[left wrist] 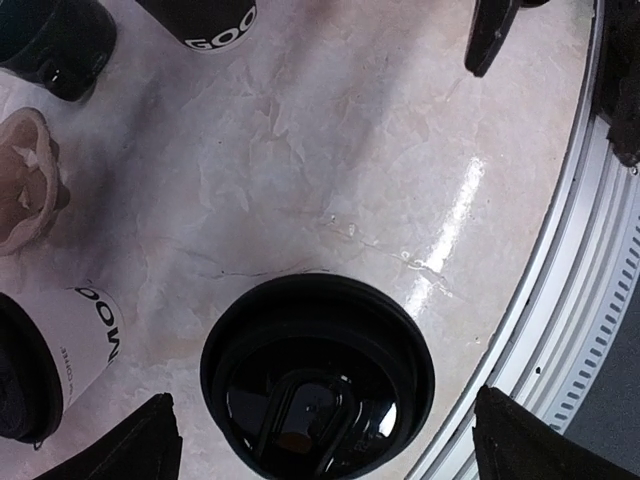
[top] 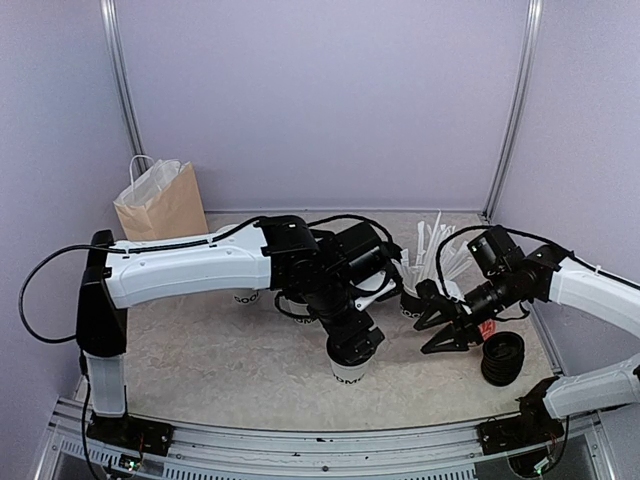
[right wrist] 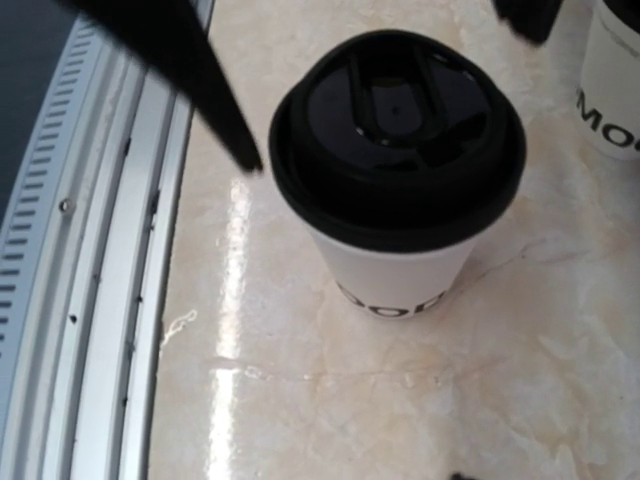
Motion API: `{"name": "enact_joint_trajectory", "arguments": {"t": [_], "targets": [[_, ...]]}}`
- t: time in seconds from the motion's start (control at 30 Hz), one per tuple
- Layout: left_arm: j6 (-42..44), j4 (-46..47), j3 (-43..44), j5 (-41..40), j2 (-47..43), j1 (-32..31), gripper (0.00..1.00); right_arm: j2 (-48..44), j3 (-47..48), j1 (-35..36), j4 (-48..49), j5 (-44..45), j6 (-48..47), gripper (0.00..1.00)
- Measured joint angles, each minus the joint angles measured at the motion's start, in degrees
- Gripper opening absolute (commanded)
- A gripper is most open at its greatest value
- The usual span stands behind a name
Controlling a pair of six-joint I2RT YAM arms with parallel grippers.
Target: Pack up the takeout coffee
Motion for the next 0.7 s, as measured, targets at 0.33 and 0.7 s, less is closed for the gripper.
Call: {"name": "enact_joint_trajectory", "arguments": {"t": [0.33,0.7], "targets": [[-11.8,16.5,-23.7,1.9,-16.2,8.2,0.87,5.6,6.7,7.5,-0.7,6.4,0.9,0.36],[-19.8,29.6,-35.9,9.9,-19.5,10.4,0.76,13.4,8.0,15.9,2.7,16.2,4.4,0.26]]}}
